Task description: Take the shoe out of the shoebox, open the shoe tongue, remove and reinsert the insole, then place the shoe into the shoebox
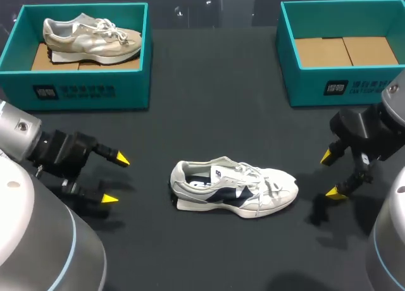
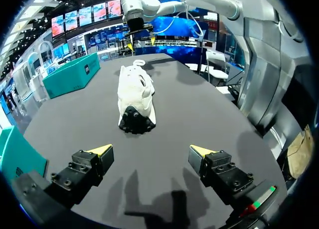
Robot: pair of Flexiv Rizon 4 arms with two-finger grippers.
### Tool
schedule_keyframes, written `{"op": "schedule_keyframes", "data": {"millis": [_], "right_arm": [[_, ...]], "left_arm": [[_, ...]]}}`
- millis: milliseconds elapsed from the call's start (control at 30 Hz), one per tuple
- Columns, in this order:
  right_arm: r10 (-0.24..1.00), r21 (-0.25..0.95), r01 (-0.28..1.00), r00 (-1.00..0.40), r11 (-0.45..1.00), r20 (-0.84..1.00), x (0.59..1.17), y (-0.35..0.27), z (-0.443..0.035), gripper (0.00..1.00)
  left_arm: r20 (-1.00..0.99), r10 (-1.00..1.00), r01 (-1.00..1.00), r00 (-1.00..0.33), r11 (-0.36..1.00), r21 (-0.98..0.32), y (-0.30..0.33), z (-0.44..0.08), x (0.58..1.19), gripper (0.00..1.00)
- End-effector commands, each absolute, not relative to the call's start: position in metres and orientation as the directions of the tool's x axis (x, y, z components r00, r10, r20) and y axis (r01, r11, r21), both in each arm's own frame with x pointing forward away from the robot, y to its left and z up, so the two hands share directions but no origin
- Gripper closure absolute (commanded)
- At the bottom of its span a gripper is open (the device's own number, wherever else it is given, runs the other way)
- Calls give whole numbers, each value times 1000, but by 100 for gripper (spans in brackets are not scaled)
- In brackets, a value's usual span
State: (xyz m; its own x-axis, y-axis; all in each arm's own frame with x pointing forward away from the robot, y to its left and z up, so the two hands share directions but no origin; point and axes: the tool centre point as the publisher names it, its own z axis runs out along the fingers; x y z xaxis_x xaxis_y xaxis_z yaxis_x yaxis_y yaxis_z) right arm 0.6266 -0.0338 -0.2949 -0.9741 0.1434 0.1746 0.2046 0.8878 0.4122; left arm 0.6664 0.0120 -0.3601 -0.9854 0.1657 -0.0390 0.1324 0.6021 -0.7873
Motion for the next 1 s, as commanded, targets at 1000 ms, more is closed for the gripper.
{"op": "schedule_keyframes", "data": {"millis": [1000], "right_arm": [[145,410,205,-974,889,172,625,-33,-296,0]], "left_arm": [[78,89,-33,-993,420,-907,-2,-396,673,0]]}}
